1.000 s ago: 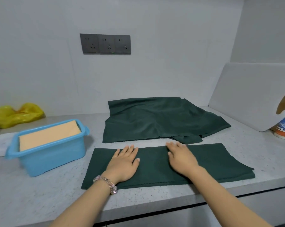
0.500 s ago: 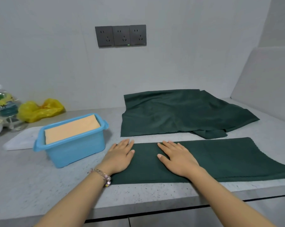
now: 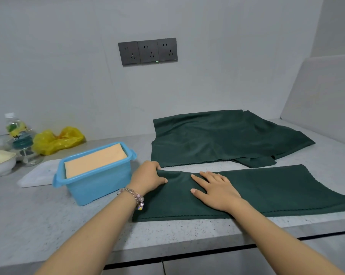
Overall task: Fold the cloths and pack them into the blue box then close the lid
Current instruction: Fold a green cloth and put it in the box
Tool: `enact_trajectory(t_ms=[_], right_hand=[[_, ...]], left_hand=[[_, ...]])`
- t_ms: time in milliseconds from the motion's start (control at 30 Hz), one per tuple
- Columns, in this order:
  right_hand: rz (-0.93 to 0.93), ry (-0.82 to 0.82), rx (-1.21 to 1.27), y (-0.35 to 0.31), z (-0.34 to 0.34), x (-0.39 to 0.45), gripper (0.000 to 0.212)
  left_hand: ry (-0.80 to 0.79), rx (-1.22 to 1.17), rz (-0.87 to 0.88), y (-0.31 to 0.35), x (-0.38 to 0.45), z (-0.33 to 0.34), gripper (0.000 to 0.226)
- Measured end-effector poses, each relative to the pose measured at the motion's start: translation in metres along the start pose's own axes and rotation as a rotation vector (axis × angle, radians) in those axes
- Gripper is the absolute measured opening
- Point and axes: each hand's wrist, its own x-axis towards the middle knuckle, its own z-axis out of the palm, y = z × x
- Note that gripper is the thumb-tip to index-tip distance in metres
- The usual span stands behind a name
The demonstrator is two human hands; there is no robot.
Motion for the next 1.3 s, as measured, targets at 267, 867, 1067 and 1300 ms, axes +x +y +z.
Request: enact_trajectory(t_ms=[267, 867, 1067, 1300], right_hand=[[0.014, -0.073, 0.071, 0.001, -0.008, -0.002, 0.07], [0.023, 0.293, 0.63, 0.02, -0.033, -0.03, 0.068], [0.276, 0.429, 1.059, 0.049, -0.05, -0.065, 0.018], [0.416, 0.345, 0.908, 0.059, -0.045, -0.089, 0.038]], left_hand=[[-0.166, -0.131, -0.1, 0.011, -0.004, -0.039, 0.057], [-0.104, -1.106, -0.153, 0.104, 0.007, -0.048, 0.024], [-0.126, -1.133, -0.134, 0.144, 0.007, -0.012, 0.049], [-0.164, -0.949, -0.116, 0.176, 0.002, 0.044, 0.048]])
